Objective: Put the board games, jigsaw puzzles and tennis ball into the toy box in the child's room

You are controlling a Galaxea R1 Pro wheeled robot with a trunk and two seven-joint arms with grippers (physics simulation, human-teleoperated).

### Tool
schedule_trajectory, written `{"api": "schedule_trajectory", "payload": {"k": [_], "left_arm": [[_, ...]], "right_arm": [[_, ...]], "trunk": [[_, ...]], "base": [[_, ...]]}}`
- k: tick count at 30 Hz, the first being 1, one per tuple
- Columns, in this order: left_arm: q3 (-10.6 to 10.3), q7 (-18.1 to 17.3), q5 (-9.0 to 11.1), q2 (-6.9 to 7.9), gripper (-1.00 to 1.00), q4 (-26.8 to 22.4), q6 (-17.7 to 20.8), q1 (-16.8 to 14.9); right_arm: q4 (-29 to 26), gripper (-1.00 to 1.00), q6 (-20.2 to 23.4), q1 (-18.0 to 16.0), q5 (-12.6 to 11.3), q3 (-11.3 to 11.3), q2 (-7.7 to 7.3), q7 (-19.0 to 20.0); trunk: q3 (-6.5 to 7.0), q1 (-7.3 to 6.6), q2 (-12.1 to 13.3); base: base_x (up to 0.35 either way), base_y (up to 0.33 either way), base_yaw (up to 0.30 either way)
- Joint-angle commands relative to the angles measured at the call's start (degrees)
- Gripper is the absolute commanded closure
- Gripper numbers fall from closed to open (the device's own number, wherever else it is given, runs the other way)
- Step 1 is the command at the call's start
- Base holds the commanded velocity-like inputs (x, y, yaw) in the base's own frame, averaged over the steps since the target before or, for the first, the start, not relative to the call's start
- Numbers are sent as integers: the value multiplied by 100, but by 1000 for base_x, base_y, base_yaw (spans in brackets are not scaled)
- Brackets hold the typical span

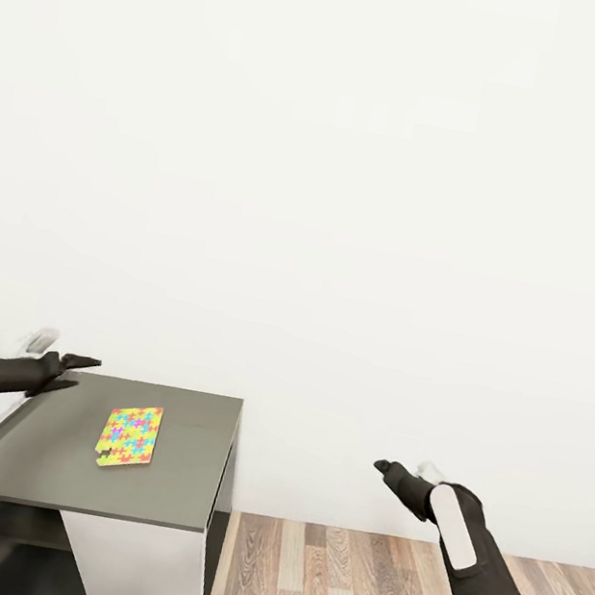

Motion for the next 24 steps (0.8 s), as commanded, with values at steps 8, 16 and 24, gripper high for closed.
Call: {"api": "schedule_trajectory", "payload": {"k": [8,16,24], "left_arm": [[15,2001,-41,-834,-100,6,-94,-524],[-13,4013,-58,-1719,-100,13,-1079,-591],[-19,4779,-41,-1870,-100,12,-1211,-598]], "right_arm": [[-36,-100,9,-5,-48,371,-2,-90],[-38,-100,21,-5,-48,413,-6,-94],[-37,-100,22,-5,-48,417,-16,-94]], "trunk": [[-15,4,-14],[-46,4,-14],[-111,4,-14]], "base": [[0,0,0],[0,0,-29],[0,0,-96]]}}
